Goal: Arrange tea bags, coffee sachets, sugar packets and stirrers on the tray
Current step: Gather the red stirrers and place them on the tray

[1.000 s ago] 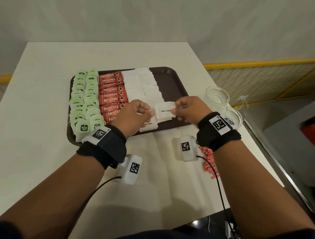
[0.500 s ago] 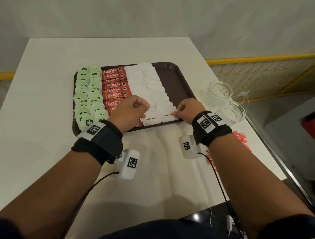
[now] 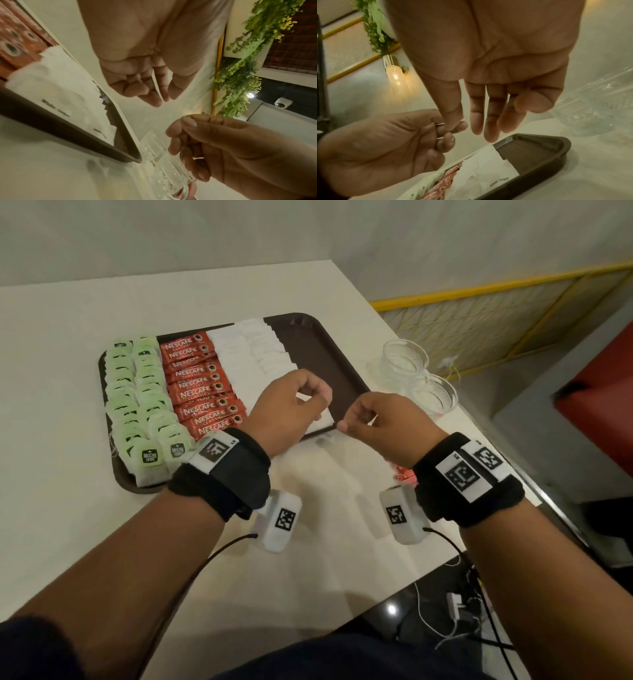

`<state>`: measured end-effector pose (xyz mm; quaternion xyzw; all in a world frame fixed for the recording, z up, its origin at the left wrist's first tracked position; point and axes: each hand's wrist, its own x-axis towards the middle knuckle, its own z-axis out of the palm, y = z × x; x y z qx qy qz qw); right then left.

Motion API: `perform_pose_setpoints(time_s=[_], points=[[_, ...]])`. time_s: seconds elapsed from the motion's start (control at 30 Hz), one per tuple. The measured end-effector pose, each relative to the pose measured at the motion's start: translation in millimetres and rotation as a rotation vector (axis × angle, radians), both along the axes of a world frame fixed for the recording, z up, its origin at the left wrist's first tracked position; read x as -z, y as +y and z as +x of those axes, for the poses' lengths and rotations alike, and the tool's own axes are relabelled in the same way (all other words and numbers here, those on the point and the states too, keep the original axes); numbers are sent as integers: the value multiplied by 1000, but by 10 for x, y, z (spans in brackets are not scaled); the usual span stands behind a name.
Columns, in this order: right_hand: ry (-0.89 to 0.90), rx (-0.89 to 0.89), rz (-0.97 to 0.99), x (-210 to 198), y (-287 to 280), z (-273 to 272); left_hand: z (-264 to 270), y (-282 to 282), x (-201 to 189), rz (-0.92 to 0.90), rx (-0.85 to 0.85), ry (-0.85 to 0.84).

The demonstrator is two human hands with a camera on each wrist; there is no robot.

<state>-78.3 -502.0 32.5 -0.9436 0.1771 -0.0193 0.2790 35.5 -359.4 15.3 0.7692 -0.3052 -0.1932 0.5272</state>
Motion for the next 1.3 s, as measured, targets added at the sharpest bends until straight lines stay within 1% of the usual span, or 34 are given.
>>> perform_pose_setpoints(time_s=[0.13,0.23,0.33,0.43,0.53,0.6,0.67,0.83,1.13,1.3], points=[[16,-101,75,-216,-306,-364,-180,-198,-118,-3,82,-52],[68,-97,43,-259,-706,-676,-357,-391,-143,87,187,-145],[189,-99,-95,-141,-1116,-942,-593,-616,-70,195,312,-196],[318,-144,-212,85,-1391,-1130,-830,-834,41,340,419,-267],[359,-251,-321,277,-1457,-1255,-1005,-1034,102,489,519,-315],[356,-284,-370,351,-1432,-1283,-1055,-1124,129,561,560,-347],[345,-307,-400,409,-1442,-1298,-1112,-1217,169,616,569,-392],[321,-352,-408,483,-1478,-1281,-1267,-1300,233,710,509,-477],[313,-396,-418,482,-1424,-1256,-1490,-1288,337,798,478,-605],[329,-398,-397,506,-1389,-1255,-1599,-1254,388,810,448,-630]])
